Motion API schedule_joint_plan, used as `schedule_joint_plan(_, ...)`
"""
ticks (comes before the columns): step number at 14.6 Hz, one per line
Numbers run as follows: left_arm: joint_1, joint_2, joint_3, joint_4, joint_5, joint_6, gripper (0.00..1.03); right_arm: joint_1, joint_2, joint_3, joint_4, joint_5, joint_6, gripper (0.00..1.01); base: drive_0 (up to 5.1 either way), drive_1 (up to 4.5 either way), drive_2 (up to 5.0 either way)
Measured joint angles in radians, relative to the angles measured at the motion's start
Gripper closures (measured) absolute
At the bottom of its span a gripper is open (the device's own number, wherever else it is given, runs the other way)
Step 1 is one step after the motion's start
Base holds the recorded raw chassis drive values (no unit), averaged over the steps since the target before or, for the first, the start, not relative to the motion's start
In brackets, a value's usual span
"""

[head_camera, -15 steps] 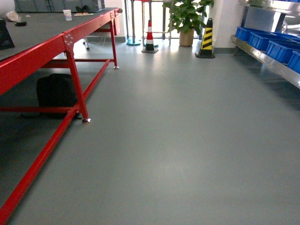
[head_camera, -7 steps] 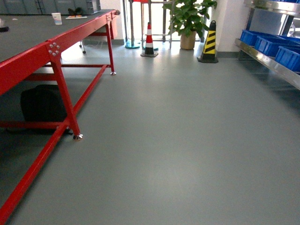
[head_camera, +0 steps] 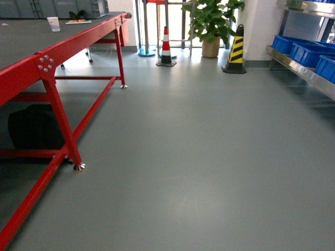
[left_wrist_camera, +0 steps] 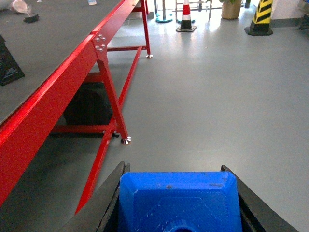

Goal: Sort blue parts and orange caps into right shelf containers

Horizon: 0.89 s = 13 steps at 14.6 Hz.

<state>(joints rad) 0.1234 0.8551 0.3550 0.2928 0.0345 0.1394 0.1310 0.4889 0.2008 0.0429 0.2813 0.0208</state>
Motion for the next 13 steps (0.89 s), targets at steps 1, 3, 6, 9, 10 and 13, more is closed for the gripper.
schedule_joint_plan(1,0.0,0.0,0.0,-0.002,0.0,0.0,0.58,0.0,0.0,0.0,0.002,0.0,0.0,0.58,-0.1,4.25,-4.4)
schedule_joint_plan(3,0.0,0.0,0.0,-0.002,0.0,0.0,0.58,0.0,0.0,0.0,0.0,0.0,0.0,0.58,-0.1,4.25,-4.4)
schedule_joint_plan(6,0.0,0.0,0.0,0.001,0.0,0.0,0.58,0.0,-0.001,0.0,0.001,0.0,0.0,0.58,0.0,4.3,-4.4)
schedule_joint_plan(9,0.0,-0.001,0.0,0.003,0.001,0.0,0.58,0.0,0.0,0.0,0.002,0.001,0.0,0.58,0.0,4.36,-4.3)
schedule_joint_plan(10,0.0,0.003,0.0,-0.004,0.0,0.0,0.58,0.0,0.0,0.0,-0.001,-0.001,0.0,0.58,0.0,4.36,-4.3)
schedule_joint_plan(13,0.0,0.001,0.0,0.0,0.0,0.0,0.58,0.0,0.0,0.0,0.003,0.0,0.0,0.58,0.0,4.32,-4.3)
